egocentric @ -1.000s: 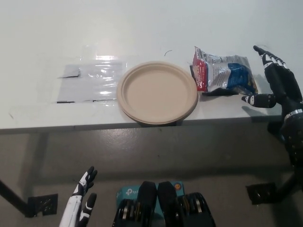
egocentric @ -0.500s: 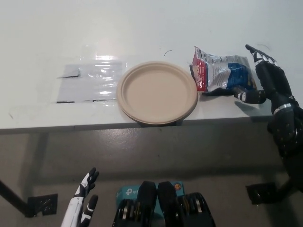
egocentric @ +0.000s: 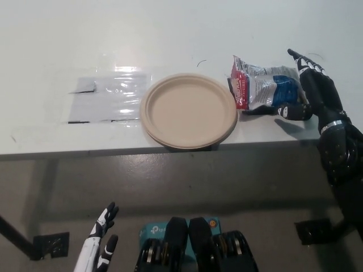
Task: The robot picks up a small bag of sunflower seeds on the right hand side and take it to the empty plate on the left hand side then pours some sunflower seeds on to the plate.
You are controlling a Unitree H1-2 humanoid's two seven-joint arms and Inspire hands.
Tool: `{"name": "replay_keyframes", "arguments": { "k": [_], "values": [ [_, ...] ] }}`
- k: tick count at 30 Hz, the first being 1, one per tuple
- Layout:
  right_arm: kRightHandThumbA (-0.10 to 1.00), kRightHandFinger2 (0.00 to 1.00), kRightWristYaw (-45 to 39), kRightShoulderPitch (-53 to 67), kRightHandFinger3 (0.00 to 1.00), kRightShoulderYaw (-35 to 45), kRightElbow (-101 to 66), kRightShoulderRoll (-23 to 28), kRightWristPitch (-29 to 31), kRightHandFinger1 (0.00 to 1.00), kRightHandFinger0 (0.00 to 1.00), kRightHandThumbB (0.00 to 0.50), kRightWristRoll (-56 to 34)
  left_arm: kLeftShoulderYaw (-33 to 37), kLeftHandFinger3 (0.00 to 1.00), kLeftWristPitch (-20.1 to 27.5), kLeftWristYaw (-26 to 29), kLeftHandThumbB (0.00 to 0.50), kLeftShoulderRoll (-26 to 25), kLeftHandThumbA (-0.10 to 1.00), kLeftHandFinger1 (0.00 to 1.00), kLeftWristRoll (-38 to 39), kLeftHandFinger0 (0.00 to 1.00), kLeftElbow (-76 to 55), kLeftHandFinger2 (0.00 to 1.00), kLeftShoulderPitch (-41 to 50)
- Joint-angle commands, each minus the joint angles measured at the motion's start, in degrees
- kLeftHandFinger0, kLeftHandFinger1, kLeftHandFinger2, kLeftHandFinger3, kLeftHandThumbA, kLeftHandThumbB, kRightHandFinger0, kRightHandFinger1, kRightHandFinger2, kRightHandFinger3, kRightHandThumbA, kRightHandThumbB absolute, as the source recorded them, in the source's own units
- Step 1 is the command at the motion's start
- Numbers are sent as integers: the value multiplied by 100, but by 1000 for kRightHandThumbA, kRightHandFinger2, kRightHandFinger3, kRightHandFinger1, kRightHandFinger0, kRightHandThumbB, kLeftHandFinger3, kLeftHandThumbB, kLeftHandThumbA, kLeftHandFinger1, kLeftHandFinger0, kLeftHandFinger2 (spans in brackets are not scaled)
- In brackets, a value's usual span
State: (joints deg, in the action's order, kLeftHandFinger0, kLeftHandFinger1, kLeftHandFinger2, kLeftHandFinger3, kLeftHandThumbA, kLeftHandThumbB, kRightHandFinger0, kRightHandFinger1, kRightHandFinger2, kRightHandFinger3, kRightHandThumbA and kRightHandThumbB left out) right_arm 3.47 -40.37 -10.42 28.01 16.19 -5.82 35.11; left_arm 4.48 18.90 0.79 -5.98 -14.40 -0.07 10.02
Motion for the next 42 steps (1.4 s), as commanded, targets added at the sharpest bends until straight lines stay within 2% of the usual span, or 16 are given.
{"name": "replay_keyframes", "arguments": {
  "k": [1,7,18,33,42],
  "values": [
    [1000,1000,231,-471,1000,-9,125,20,170,1000,1000,468,-36,-15,1000,254,112,37,0,1000,1000,-53,1000,-64,1000,45],
    [1000,1000,299,-617,1000,-34,458,-2,266,1000,1000,472,-67,-22,1000,311,132,26,14,1000,1000,-68,1000,-35,1000,38],
    [1000,1000,365,-821,1000,1,1022,-40,412,1000,1000,500,-237,-57,1000,377,175,47,31,1000,1000,-146,1000,3,1000,14],
    [1000,1000,261,-1002,1000,-123,1246,-107,398,1000,1000,500,-314,-94,1000,334,158,49,45,1000,1000,-171,1000,-10,1000,-16],
    [1000,1000,157,-1097,1000,-237,1367,-159,330,1000,1000,500,-314,-102,1000,435,174,33,53,1000,1000,-161,1000,50,1000,-45]
  ]
}}
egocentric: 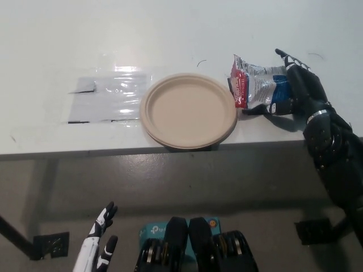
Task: The robot picks up a small bag of sunflower seeds on the right hand side and take it to the empty plate on the left hand side then pours some sunflower seeds on to the plate.
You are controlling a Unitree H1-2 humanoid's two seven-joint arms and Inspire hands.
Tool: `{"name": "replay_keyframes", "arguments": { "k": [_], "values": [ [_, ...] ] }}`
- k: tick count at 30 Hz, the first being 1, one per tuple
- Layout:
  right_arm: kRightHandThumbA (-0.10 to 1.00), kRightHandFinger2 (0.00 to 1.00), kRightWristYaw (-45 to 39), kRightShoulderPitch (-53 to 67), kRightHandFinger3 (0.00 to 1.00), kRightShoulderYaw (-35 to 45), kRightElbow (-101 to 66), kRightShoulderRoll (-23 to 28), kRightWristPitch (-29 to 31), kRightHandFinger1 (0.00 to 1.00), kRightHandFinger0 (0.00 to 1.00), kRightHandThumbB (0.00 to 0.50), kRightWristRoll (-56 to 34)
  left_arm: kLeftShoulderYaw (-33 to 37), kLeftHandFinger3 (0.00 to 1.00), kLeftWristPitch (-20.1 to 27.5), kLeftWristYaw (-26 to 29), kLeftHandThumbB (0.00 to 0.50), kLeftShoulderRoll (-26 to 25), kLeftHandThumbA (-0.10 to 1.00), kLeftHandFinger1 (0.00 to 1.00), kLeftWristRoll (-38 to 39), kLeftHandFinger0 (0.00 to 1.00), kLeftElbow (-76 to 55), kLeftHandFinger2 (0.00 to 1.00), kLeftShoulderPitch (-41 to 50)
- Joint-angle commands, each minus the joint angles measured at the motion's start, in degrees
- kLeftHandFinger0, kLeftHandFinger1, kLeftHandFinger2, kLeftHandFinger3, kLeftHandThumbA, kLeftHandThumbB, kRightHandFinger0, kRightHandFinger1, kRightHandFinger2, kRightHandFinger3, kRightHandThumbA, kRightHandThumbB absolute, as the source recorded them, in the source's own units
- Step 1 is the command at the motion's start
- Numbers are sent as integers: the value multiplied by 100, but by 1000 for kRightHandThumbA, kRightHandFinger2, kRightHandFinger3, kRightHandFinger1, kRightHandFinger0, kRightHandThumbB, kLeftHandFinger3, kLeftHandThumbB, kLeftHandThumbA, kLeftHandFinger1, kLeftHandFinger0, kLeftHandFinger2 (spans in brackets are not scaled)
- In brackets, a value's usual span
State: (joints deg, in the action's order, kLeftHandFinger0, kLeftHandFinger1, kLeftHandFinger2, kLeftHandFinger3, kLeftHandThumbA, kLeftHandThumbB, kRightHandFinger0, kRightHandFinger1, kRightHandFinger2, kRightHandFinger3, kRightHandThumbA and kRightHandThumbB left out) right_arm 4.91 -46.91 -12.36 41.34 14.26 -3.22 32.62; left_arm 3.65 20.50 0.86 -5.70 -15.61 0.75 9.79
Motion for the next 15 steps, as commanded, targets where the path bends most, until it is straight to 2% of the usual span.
{"name": "replay_keyframes", "arguments": {
  "k": [1,15],
  "values": [
    [1000,1000,18,-447,1000,-48,47,34,76,1000,1000,500,-66,-20,1000,282,168,33,24,1000,1000,-41,1000,-29,1000,-23],
    [1000,1000,-252,-689,1000,-195,484,124,-87,1000,1000,500,-72,-72,1000,313,178,30,19,1000,1000,-46,1000,-19,1000,-100]
  ]
}}
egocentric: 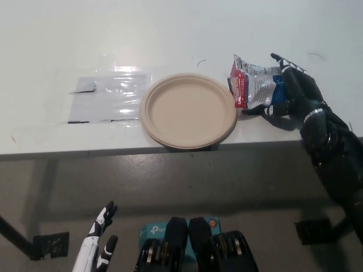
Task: The robot picks up a small bag of sunflower seeds on the right hand side and take it to the empty plate on the left hand side then pours some sunflower seeds on to the plate.
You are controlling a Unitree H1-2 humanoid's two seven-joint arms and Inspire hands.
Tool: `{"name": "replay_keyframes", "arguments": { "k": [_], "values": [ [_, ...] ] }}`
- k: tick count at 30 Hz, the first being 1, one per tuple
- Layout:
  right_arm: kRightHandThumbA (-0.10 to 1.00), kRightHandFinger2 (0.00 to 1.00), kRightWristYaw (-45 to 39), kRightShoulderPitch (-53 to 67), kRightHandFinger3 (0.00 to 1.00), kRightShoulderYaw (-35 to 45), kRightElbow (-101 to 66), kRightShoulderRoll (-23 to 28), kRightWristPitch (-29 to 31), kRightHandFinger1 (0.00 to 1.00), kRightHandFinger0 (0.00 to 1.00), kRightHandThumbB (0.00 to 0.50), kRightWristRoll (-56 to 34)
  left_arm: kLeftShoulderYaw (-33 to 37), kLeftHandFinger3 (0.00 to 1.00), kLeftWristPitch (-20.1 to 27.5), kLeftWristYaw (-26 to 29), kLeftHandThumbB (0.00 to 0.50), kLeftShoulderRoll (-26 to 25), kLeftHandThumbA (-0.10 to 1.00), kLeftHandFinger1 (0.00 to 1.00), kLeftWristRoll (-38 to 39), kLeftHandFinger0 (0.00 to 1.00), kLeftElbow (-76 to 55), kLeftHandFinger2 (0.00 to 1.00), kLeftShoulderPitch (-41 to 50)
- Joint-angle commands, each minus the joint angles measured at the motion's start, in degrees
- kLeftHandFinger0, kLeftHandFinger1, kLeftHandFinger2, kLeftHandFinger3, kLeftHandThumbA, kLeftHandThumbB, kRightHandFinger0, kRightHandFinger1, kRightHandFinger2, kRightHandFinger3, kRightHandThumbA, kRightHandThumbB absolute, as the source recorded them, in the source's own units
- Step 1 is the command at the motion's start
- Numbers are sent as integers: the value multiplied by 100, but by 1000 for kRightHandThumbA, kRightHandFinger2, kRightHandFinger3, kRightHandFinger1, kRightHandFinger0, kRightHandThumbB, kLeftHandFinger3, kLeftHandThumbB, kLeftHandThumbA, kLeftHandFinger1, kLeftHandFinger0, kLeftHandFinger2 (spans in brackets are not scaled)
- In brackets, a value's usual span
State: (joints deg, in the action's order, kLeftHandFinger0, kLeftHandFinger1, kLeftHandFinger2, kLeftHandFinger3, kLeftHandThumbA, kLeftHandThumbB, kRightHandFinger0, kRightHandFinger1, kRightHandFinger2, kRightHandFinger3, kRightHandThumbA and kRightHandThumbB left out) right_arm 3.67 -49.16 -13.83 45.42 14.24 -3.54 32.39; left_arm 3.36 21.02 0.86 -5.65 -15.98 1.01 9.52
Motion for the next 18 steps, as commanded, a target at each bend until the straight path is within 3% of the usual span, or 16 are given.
{"name": "replay_keyframes", "arguments": {
  "k": [1,11,18],
  "values": [
    [1000,1000,-159,-481,1000,-73,114,139,-70,1000,1000,500,-41,-53,1000,246,174,32,14,1000,1000,2,1000,-46,1000,-76],
    [1000,1000,-86,-604,1000,-156,456,209,-69,1000,1000,497,-5,-91,1000,398,228,22,38,1000,1000,2,1000,60,1000,-77],
    [1000,1000,-96,-682,1000,-166,742,221,-15,1000,1000,500,-80,-123,1000,334,215,44,44,1000,1000,-22,1000,65,1000,-120]
  ]
}}
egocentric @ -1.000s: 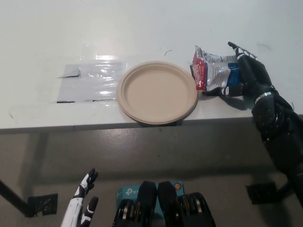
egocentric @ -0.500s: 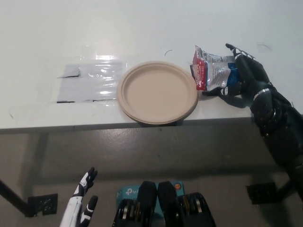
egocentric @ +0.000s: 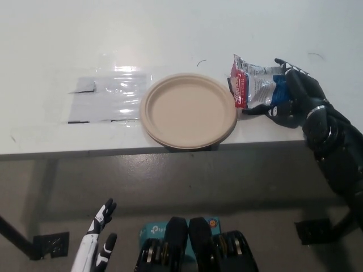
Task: The robot picks up a small bag of sunflower seeds on the right hand side and take it to the empty plate on the left hand side then pours some sunflower seeds on to the plate.
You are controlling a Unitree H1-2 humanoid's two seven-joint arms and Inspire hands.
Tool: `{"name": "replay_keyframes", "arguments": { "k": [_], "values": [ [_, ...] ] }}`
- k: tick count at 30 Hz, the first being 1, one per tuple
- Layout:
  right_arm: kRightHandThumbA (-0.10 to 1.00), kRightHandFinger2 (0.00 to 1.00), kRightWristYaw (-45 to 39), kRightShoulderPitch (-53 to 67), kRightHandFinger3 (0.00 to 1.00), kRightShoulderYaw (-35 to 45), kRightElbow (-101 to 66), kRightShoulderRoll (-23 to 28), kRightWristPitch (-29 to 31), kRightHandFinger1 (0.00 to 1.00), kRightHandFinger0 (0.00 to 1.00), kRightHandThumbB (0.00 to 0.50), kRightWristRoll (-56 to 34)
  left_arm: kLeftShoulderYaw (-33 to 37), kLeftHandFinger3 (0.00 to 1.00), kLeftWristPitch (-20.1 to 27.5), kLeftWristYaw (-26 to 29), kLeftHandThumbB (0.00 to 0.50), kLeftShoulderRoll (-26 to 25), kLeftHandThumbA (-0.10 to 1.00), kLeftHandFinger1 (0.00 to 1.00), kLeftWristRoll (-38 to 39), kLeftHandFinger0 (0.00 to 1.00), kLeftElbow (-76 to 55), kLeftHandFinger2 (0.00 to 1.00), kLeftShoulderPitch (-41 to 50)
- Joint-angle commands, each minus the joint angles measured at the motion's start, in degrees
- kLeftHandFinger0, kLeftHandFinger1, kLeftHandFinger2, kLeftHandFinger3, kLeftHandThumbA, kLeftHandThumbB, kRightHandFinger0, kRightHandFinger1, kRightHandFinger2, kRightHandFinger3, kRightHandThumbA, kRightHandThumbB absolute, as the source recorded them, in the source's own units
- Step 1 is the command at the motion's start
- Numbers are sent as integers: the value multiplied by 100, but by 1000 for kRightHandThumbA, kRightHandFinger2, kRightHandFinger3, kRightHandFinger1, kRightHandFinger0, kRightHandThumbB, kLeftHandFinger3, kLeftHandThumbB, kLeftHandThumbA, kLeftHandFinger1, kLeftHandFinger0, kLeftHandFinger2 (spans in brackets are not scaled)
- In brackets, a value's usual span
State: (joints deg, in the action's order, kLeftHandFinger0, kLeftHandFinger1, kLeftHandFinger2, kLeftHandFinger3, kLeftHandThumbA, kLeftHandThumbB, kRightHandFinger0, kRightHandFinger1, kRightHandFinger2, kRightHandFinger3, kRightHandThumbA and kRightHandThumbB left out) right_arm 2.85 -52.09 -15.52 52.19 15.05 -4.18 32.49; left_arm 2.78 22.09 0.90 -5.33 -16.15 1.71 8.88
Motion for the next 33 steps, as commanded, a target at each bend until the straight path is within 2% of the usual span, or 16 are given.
{"name": "replay_keyframes", "arguments": {
  "k": [1,7,9,10,11,12,13,14,15,16,17,18,20,23,29,33],
  "values": [
    [1000,1000,12,-389,1000,18,119,142,104,1000,1000,500,-119,-62,1000,231,202,45,18,1000,1000,9,1000,-7,1000,-55],
    [982,1000,229,-529,1000,42,581,66,247,1000,1000,500,-164,-68,1000,273,212,38,16,1000,1000,-40,1000,11,1000,-84],
    [830,1000,504,-573,1000,151,797,1,462,1000,1000,491,-272,-66,1000,245,218,39,23,1000,1000,-79,1000,1,1000,-78],
    [695,814,828,-609,1000,207,999,-66,579,729,661,402,-302,-66,1000,262,216,38,23,1000,1000,-66,1000,7,1000,-68],
    [680,679,907,-632,904,198,1076,-81,600,536,441,421,-287,-66,1000,267,220,37,27,1000,1000,-71,1000,11,1000,-67],
    [411,266,1041,-657,515,145,1245,-129,662,83,23,348,-237,-70,1000,266,215,36,30,1000,1000,-53,1000,-3,1000,-63],
    [199,224,1145,-660,382,129,1351,-153,737,41,1,308,-230,-67,1000,265,208,34,31,1000,1000,-46,1000,-7,1000,-61],
    [137,243,1232,-665,370,122,1429,-172,803,42,0,293,-231,-68,1000,265,205,33,32,1000,1000,-38,1000,-7,1000,-65],
    [-77,243,1504,-638,297,175,1585,-211,1183,16,0,274,-317,-72,1000,242,210,34,38,1000,1000,-55,1000,-22,1000,-75],
    [-95,298,1612,-648,326,171,1679,-220,1315,34,0,266,-326,-73,1000,244,211,34,43,1000,1000,-49,1000,-23,1000,-88],
    [-100,448,1650,-645,473,167,1753,-243,1438,90,0,210,-349,-79,1000,253,214,35,41,1000,1000,-45,1000,-21,1000,-105],
    [-100,563,1687,-640,590,160,1814,-248,1604,164,0,187,-370,-83,1000,250,210,37,40,1000,1000,-34,1000,-24,1000,-113],
    [-100,596,1685,-644,643,138,1862,-258,1789,186,0,157,-399,-88,1000,253,190,40,37,1000,1000,19,1000,-17,1000,-136],
    [-100,648,1823,-662,684,79,1911,-280,1945,240,0,151,-363,-91,1000,268,190,33,25,1000,1000,8,1000,-8,1000,-164],
    [-100,685,1945,-715,745,70,1956,-329,2106,272,0,143,-386,-99,1000,253,193,40,19,1000,1000,-22,1000,1,1000,-213],
    [-100,675,2033,-707,722,113,1960,-371,2300,255,0,136,-447,-102,1000,276,204,39,18,1000,1000,-37,1000,25,1000,-218]
  ]
}}
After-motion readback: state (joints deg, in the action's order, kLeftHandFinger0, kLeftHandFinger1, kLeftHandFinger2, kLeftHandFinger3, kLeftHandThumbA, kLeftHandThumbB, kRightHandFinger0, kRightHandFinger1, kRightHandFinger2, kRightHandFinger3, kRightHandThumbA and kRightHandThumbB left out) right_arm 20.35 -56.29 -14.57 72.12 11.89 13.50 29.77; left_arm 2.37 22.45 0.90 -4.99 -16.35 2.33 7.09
